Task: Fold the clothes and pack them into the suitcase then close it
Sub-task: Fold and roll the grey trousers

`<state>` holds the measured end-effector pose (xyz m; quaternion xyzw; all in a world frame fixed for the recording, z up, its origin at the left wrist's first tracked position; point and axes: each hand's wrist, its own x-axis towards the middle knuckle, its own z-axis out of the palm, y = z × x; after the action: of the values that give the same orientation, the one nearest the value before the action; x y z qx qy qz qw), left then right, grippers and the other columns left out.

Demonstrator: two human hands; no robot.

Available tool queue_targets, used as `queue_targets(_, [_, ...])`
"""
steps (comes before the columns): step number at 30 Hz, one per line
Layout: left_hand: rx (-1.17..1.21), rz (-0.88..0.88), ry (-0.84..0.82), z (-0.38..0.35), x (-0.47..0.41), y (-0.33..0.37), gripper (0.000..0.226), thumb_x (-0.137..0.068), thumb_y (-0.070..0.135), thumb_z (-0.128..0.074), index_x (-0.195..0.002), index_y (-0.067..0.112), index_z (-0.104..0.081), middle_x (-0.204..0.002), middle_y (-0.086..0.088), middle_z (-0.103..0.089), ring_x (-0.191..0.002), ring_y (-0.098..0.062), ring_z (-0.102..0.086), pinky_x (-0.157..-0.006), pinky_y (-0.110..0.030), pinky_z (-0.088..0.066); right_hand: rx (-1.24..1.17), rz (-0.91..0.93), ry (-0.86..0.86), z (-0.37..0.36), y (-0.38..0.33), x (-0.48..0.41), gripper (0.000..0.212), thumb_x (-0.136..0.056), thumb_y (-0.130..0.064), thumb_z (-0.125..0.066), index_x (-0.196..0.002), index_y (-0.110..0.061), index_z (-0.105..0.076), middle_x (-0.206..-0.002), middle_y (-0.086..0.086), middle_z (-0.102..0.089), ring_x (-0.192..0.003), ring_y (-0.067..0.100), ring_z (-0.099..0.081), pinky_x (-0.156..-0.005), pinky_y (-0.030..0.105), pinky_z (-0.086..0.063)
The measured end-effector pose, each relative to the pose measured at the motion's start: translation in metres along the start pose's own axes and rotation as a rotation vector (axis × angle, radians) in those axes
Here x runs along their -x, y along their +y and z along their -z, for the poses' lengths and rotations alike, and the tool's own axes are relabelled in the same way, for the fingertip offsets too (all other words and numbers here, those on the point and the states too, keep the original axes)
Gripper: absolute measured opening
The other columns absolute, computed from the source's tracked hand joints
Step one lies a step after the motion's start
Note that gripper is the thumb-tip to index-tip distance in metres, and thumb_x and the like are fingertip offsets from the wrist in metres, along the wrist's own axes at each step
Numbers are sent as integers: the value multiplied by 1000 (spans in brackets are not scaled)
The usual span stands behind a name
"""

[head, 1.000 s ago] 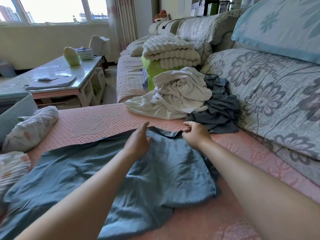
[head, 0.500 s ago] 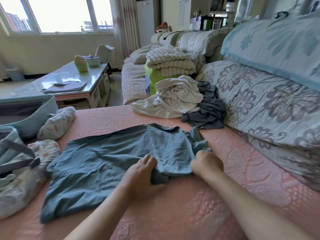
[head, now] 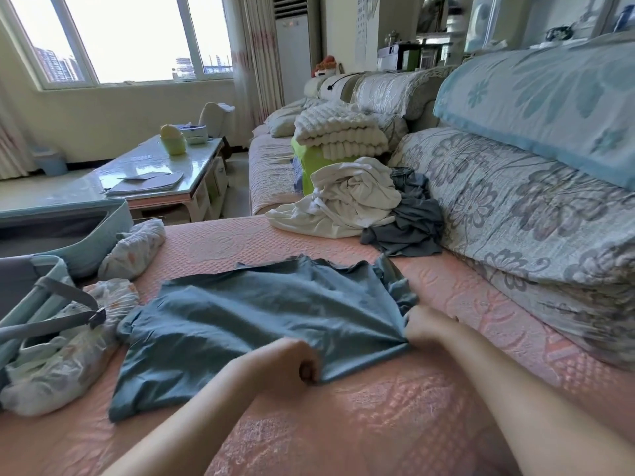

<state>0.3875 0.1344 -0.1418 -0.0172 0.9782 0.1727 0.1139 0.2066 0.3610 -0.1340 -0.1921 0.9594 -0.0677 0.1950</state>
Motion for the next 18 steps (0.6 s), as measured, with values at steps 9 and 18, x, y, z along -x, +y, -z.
queue_targets(9, [-77, -89, 250, 12, -70, 71, 14, -95, 35, -55, -101, 28, -65, -97, 9, -65, -78, -11, -60, -69, -27, -53, -135, -75, 371, 25, 17, -40, 33, -94, -18, -43, -117, -23, -67, -123, 5, -65, -106, 28, -63, -86, 35, -53])
queue_targets(18, [-127, -206, 261, -25, -129, 100, 36, -86, 44, -61, -119, 29, -58, -112, 3, -58, -105, -20, -56, -80, -35, -51, -166, -96, 273, 13, 8, -86, 39, -97, -42, -53, -127, -18, -58, -129, 11, -59, -112, 29, -60, -87, 34, -50])
